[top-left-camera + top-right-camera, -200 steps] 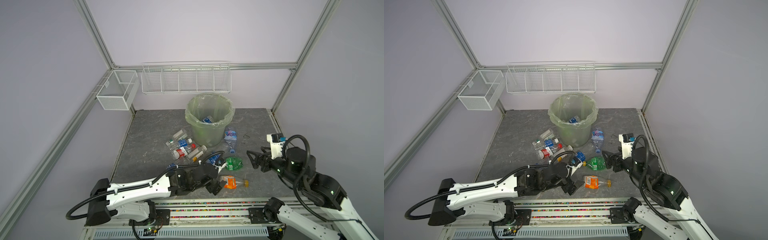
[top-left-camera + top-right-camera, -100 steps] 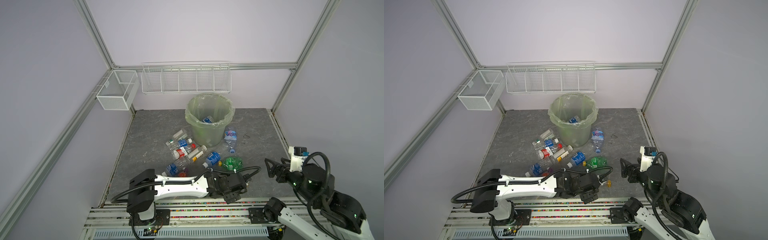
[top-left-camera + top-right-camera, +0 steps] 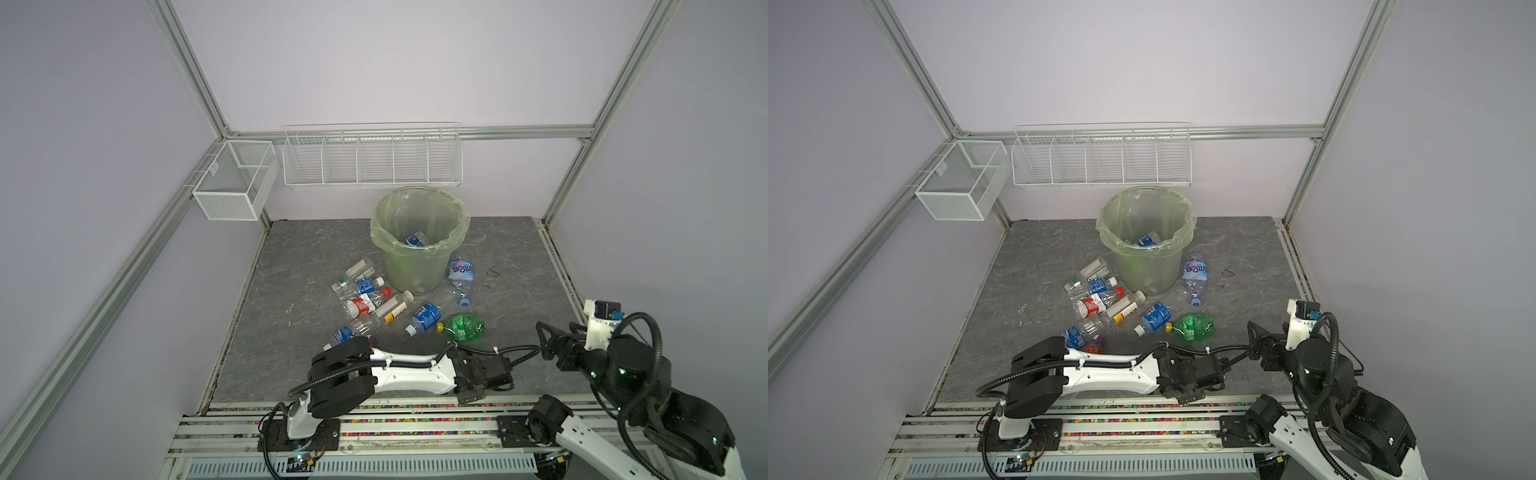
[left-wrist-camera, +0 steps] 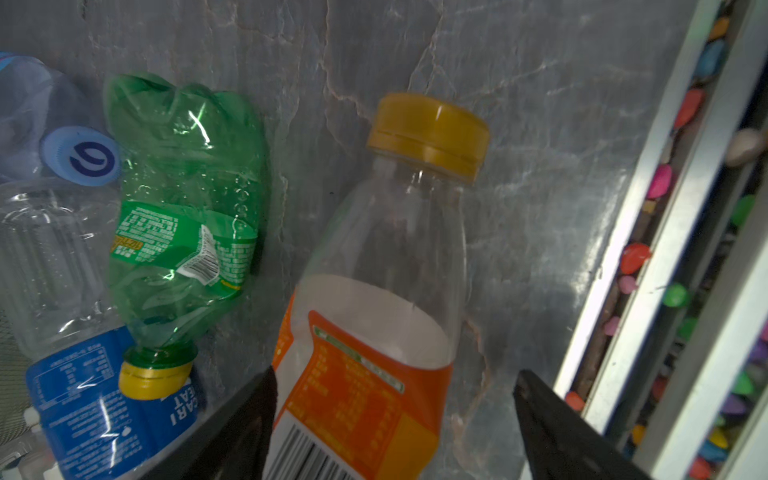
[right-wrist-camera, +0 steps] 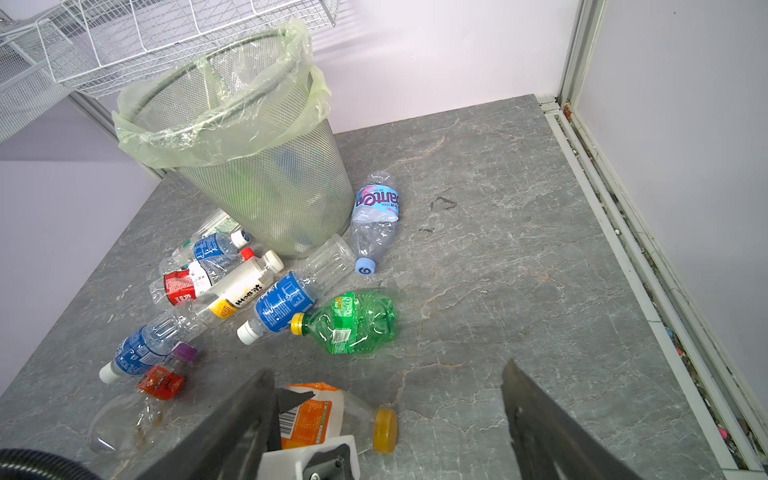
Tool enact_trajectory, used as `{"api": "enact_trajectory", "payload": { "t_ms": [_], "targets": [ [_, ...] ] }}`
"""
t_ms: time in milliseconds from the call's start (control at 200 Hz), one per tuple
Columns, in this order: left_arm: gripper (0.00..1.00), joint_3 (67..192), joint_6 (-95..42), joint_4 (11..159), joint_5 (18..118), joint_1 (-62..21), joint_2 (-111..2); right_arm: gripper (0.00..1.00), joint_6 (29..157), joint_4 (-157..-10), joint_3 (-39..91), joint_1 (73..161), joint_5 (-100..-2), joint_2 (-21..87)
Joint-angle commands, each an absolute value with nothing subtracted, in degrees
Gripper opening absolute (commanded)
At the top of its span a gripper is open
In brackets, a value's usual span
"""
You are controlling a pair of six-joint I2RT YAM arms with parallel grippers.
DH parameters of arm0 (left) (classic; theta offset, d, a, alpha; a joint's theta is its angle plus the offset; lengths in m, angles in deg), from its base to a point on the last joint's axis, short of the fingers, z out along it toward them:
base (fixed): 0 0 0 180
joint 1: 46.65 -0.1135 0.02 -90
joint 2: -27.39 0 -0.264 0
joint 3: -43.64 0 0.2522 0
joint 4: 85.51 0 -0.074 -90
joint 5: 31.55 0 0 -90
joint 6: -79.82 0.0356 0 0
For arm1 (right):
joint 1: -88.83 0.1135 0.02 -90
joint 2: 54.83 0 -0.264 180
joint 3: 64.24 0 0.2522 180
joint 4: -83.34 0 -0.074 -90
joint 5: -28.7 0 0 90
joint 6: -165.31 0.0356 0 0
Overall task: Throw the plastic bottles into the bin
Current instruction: 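Draw the right gripper back while the left gripper reaches toward the orange-labelled bottle, then close the left gripper around the orange-labelled bottle with yellow cap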
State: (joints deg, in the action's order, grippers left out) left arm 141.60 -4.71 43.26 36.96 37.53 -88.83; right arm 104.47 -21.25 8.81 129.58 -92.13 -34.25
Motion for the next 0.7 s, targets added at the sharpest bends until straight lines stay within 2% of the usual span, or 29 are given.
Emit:
{"api": "enact_trajectory", "payload": {
  "t_ms": [0,410,695],
  "targets": [
    [0.89,143.6,-2.19,41.97,35.32,36.61,-89.91,0.88,105.71,-20.34,7.92,129.58,-93.81,-35.42],
    [0.88,144.1,-0.36,41.97,36.53,34.06,-92.31,0.88,105.61,-20.94,8.06,129.73,-93.96,-35.42],
    [0.77,144.58,0.26,41.02,39.07,32.88,-93.5,0.88,105.89,-21.05,7.79,129.75,-93.82,-35.58]
  ]
}}
